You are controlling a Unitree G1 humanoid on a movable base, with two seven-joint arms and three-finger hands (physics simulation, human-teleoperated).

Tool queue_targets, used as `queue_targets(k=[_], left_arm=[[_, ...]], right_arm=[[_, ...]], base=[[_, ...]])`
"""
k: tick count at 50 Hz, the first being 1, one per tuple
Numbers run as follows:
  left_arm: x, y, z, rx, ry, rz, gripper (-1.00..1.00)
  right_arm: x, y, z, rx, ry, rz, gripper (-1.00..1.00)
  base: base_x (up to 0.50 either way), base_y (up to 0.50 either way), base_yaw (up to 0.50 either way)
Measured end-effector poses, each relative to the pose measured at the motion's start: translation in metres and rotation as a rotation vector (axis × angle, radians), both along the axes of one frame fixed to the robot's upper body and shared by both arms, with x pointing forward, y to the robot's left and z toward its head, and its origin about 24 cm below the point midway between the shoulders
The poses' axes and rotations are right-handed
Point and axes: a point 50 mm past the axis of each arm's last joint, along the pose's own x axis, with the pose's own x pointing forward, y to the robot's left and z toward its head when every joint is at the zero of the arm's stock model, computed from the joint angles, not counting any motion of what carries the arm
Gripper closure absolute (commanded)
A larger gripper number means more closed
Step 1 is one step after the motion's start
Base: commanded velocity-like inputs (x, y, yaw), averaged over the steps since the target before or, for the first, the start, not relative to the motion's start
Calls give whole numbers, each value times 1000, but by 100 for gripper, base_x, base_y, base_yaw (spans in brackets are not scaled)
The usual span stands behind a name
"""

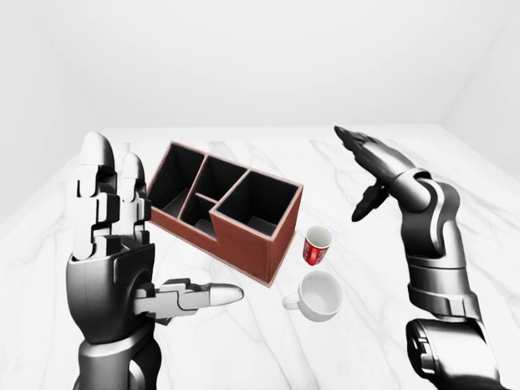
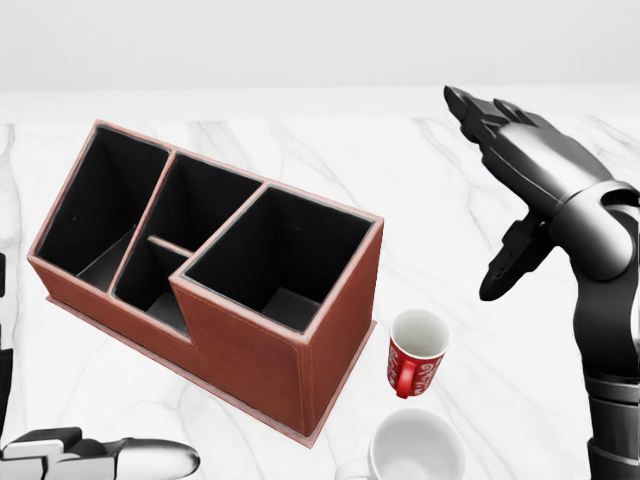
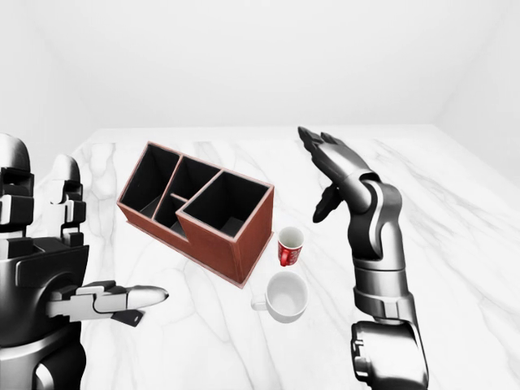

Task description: Pick up the red mug and place it to the right of the caddy.

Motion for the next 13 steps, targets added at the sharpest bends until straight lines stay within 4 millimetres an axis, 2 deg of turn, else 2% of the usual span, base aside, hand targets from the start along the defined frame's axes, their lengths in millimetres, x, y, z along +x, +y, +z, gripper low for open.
queue_targets(k=[6,13], left_arm=[[-1,-1,0,0,2,-2,-100],[-2,-1,0,0,0,-5,-100]], right_arm=[[-21,10,28,31,-155,70,-100],[-53,24,52,62,-325,164,-100]], base=[[0,0,0],[0,0,0]])
